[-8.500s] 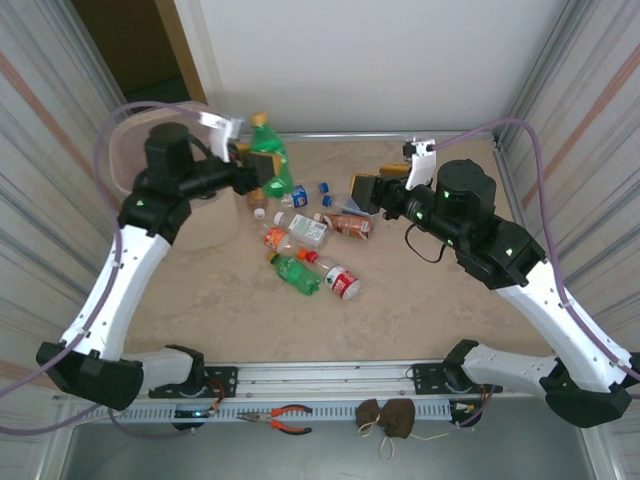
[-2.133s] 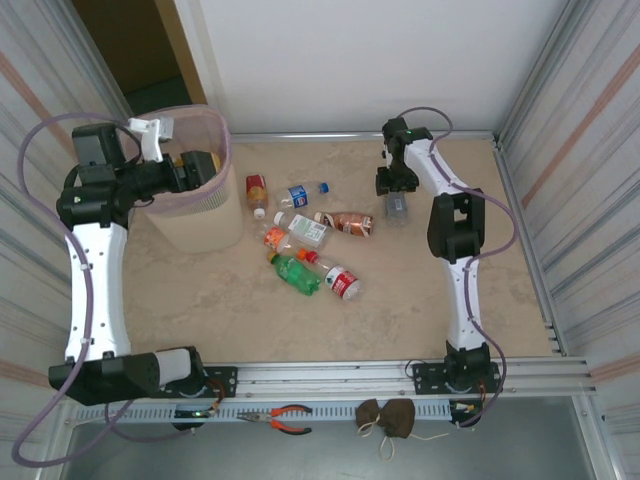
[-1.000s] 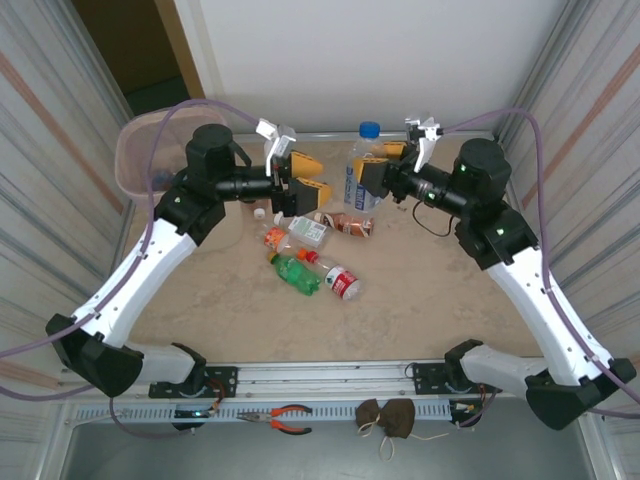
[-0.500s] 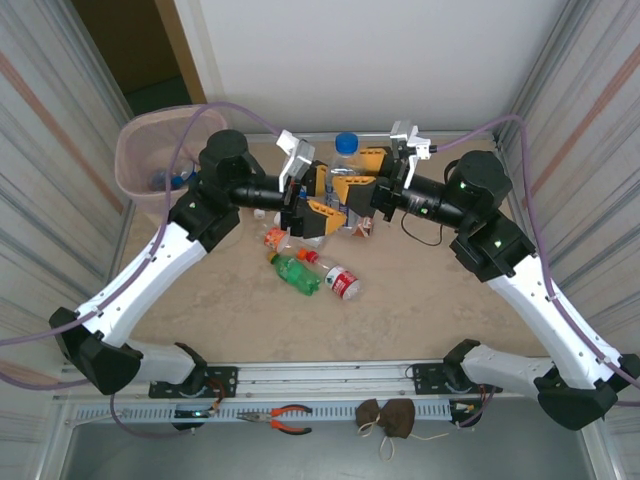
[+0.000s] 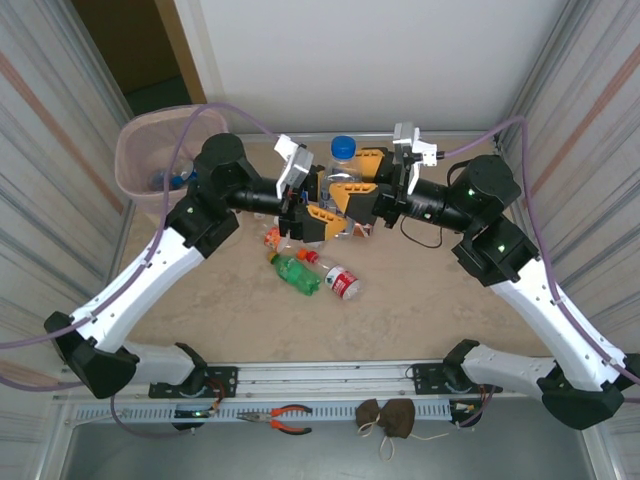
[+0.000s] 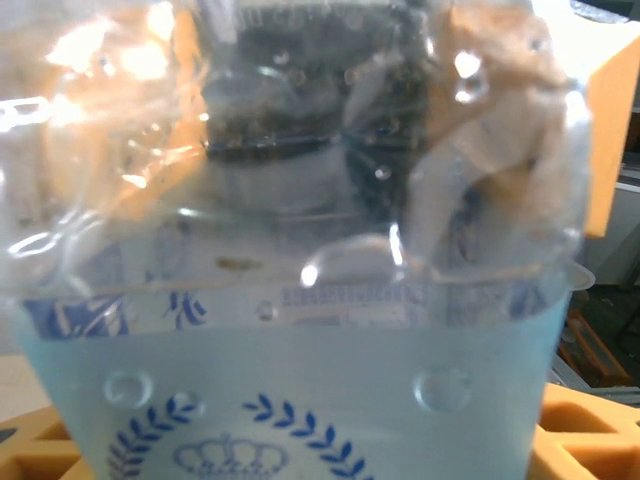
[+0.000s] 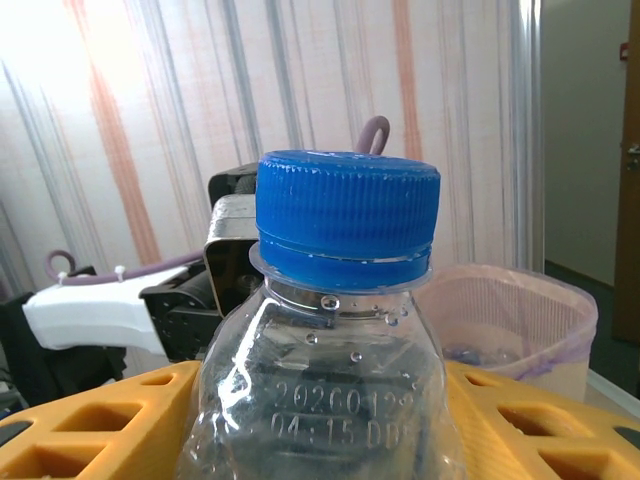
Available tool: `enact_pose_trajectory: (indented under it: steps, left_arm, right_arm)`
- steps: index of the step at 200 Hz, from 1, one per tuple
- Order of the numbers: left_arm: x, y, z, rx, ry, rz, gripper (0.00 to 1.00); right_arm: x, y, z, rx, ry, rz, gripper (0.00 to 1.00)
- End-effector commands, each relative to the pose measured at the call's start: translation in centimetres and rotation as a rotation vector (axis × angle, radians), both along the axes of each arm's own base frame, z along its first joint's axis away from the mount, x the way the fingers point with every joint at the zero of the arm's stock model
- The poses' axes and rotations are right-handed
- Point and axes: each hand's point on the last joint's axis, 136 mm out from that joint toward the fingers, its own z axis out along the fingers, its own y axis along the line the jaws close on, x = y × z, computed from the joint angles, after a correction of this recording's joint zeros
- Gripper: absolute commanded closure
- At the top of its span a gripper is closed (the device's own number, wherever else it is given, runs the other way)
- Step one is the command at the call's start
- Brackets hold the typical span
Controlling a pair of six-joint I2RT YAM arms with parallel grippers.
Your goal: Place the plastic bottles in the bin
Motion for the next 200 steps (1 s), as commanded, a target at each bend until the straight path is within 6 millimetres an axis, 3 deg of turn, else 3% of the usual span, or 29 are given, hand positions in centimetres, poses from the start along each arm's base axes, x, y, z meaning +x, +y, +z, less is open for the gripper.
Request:
enact_pose_trajectory:
  steps: [1, 73, 140, 200]
  left_arm:
    - [-2.8, 1.4, 3.5, -0.086, -0.126, -0.048, 0.33]
    - [-3.4, 1.7, 4.2, -0.099, -0.141, -0.057, 0.33]
    - [-3.4, 1.8, 4.2, -0.093, -0.148, -0.045, 0.46]
    - [-2.8, 2.0, 3.7, -0.062, -0.159, 0.028, 0.47]
  right_arm:
    - [-1.3, -0.9, 2.8, 0.061, -0.064, 0.006, 0.43]
    - [-1.9, -0.5, 3.0, 0.061, -0.076, 0.027, 0.43]
    - [-1.8, -0.4, 2.8, 0.047, -0.077, 0.010, 0.42]
    - [-1.7, -1.5, 2.6, 0.038, -0.078, -0.058, 0.26]
